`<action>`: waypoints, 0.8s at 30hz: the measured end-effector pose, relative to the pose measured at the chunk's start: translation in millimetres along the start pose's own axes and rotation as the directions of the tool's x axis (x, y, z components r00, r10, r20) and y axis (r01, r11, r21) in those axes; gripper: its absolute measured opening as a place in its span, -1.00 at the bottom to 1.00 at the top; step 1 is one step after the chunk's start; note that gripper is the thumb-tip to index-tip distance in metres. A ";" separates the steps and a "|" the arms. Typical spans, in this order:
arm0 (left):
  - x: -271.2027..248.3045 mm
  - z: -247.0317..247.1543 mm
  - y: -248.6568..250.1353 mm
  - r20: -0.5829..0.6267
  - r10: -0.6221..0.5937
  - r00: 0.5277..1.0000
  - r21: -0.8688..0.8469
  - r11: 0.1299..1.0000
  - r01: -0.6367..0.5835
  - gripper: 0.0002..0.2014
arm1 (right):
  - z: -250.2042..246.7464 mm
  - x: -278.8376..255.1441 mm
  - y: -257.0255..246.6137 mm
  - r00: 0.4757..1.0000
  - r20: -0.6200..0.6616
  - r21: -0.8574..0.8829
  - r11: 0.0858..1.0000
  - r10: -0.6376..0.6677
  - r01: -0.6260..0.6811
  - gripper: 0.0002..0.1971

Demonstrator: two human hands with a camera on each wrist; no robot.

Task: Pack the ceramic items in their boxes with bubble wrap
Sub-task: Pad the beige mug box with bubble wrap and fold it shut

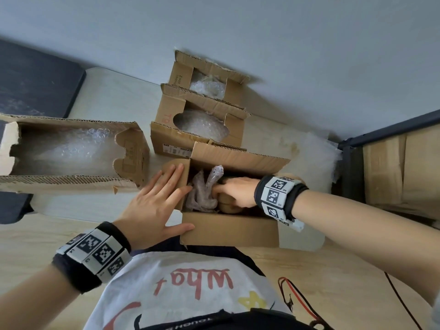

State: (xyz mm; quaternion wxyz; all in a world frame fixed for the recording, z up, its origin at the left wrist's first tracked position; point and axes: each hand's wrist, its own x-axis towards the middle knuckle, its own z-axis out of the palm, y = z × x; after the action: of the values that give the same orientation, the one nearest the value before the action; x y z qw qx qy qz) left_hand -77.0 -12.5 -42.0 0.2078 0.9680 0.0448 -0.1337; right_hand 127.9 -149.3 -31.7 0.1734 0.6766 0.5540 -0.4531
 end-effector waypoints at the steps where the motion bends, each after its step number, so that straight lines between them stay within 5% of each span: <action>1: -0.1 0.1 -0.2 0.000 0.000 1.000 0.003 1.000 0.000 -0.10 | 0.8 -1.1 0.0 1.000 -0.019 -0.002 1.000 0.008 -0.008 -0.52; 4: -0.3 0.0 -0.4 -0.009 0.008 1.000 0.004 1.000 -0.008 -0.11 | 0.8 -6.5 -1.7 0.980 -0.191 0.011 0.998 0.062 -0.061 -0.60; 8: 0.2 -0.9 0.3 -0.026 0.026 0.999 0.000 1.000 -0.026 -0.14 | 2.0 -11.3 -11.6 0.919 -0.393 -0.023 0.999 0.018 -0.030 -0.46; 13: -1.1 0.1 1.0 -0.032 0.042 0.999 0.020 0.999 -0.042 -0.17 | 3.5 7.7 -26.7 0.998 -0.048 -0.220 0.975 -0.038 0.026 -0.31; 15: -1.9 0.3 1.2 -0.030 0.040 0.999 0.038 0.999 -0.039 -0.17 | -2.6 11.3 -29.7 0.999 -0.013 -0.212 0.977 -0.034 0.031 -0.33; 20: -1.8 0.0 3.2 -0.030 0.080 0.996 0.063 0.995 -0.078 -0.18 | -12.1 -13.2 -19.7 0.949 -0.272 0.189 0.976 0.157 -0.107 -0.63; 24: 0.1 0.0 5.5 -0.021 0.119 0.993 0.042 0.992 -0.118 -0.19 | 3.0 -24.0 -9.7 0.910 -0.104 0.396 0.856 0.401 -0.332 -0.41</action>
State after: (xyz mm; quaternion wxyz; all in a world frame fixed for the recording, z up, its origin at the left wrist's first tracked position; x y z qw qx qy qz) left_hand -76.1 -17.5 -39.8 0.1951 0.9745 -0.0131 -0.1104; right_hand 118.5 -162.5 -11.4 0.0747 0.8290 0.3325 -0.4435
